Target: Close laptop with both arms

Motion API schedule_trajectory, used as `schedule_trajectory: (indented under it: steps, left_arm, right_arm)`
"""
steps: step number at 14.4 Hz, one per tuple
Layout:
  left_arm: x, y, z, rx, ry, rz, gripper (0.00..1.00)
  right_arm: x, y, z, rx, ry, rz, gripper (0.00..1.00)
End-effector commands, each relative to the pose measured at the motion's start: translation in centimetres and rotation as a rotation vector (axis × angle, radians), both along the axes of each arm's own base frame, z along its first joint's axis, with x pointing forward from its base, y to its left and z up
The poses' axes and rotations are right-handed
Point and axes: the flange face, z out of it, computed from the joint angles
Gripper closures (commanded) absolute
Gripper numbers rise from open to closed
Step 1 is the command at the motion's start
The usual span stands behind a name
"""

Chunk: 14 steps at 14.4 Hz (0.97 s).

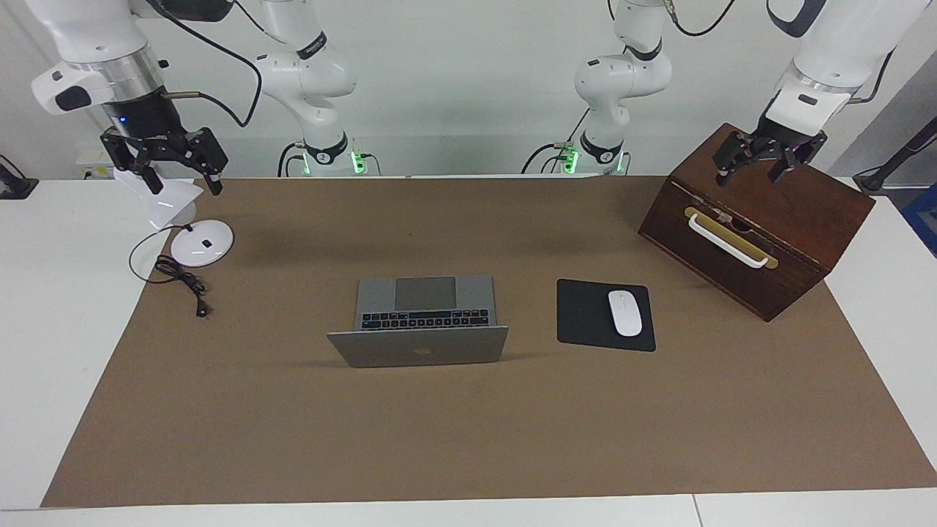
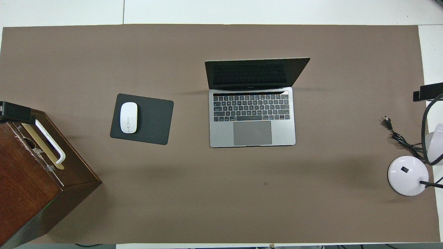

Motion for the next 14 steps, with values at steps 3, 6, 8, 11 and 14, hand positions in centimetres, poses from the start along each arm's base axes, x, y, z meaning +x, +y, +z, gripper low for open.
schedule_trajectory:
  steps: [3, 6, 8, 11, 14]
  left_arm:
    - [-0.4, 0.0, 0.4, 0.012, -0.016, -0.004, 0.00]
    - [-0.3, -0.1, 0.5, 0.010, -0.024, 0.003, 0.00]
    - [-0.3, 0.1, 0.5, 0.008, -0.024, 0.006, 0.00]
    - [-0.3, 0.1, 0.5, 0.008, -0.024, 0.005, 0.00]
    - [-0.3, 0.1, 0.5, 0.008, -0.022, 0.002, 0.00]
  right_arm:
    - [-1.0, -0.8, 0.0, -0.061, 0.017, 0.058, 0.00]
    - [-1.2, -0.9, 0.0, -0.061, 0.019, 0.057, 0.00]
    - [-1.3, -1.8, 0.0, -0.061, 0.019, 0.044, 0.00]
    - [-0.7, -1.9, -0.4, -0.063, 0.016, 0.043, 0.03]
    - [1.1, -2.3, -0.6, -0.064, 0.012, 0.037, 0.03]
